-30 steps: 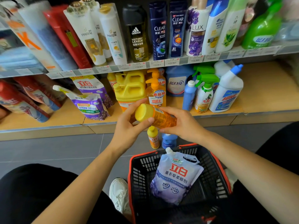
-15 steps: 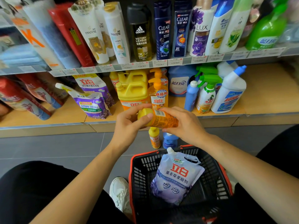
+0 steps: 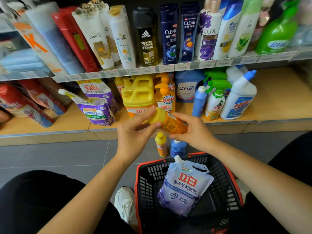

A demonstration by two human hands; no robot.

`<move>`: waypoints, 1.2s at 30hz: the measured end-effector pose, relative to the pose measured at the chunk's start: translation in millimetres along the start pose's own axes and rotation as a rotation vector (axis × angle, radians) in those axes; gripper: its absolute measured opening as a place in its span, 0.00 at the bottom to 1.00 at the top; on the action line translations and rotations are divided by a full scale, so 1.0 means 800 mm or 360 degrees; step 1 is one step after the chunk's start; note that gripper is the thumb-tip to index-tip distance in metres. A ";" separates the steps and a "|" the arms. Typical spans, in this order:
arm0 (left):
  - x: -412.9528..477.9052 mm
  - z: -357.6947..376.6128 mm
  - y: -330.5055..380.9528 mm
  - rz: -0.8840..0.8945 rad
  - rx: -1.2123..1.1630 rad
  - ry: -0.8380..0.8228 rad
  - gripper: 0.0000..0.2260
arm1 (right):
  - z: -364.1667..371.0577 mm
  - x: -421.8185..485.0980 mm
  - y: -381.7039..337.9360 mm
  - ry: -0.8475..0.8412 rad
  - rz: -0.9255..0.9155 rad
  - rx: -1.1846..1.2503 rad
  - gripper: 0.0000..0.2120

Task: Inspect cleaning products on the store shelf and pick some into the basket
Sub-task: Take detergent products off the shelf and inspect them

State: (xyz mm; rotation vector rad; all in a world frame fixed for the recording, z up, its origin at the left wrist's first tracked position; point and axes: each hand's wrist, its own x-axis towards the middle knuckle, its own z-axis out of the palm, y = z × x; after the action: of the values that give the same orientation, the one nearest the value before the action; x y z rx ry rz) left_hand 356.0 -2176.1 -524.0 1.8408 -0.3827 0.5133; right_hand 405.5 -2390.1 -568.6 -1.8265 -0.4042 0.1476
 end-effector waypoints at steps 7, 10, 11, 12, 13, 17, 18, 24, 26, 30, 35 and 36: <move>0.002 -0.002 0.000 -0.0169 -0.0110 0.0193 0.07 | 0.001 -0.002 0.001 -0.0063 0.0047 0.0140 0.35; 0.010 -0.005 0.002 -0.0507 -0.0390 0.0217 0.11 | 0.004 -0.003 0.001 -0.0135 0.0046 0.0160 0.34; 0.013 -0.007 0.002 -0.0613 -0.0471 0.0180 0.13 | 0.005 -0.003 0.001 -0.0154 0.0047 0.0173 0.34; 0.015 -0.008 0.001 -0.0712 -0.0528 0.0116 0.15 | 0.006 -0.003 0.002 -0.0168 0.0049 0.0185 0.34; 0.015 -0.010 -0.001 -0.0795 -0.0569 0.0034 0.15 | 0.007 -0.003 0.002 -0.0178 0.0048 0.0191 0.34; 0.017 -0.013 -0.005 -0.0908 -0.0705 -0.0079 0.11 | 0.007 -0.004 0.003 -0.0218 0.0037 0.0134 0.35; 0.017 -0.013 -0.005 -0.0905 -0.0718 -0.0057 0.10 | 0.007 -0.005 0.002 -0.0215 0.0027 0.0129 0.34; 0.016 -0.011 -0.006 -0.0782 -0.0777 -0.0096 0.12 | 0.007 -0.003 -0.002 -0.0184 0.0022 0.0132 0.33; 0.015 -0.010 -0.006 -0.0733 -0.0778 -0.0092 0.15 | 0.005 -0.004 -0.004 -0.0182 0.0034 0.0127 0.32; 0.015 -0.008 -0.006 -0.0659 -0.0757 -0.0046 0.16 | 0.003 -0.005 -0.009 -0.0138 0.0060 0.0159 0.25; 0.003 -0.003 -0.023 -0.0913 -0.0527 -0.0223 0.10 | 0.003 -0.002 -0.019 0.0000 0.0097 0.0361 0.22; -0.001 -0.001 -0.028 -0.0983 -0.0497 -0.0316 0.10 | 0.003 -0.001 -0.020 0.0055 0.0116 0.0444 0.25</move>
State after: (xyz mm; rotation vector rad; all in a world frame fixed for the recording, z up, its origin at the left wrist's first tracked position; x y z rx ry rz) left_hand 366.1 -2168.0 -541.9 1.5975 -0.0085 -0.1486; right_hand 401.2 -2384.5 -554.2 -1.5670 -0.2781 0.2118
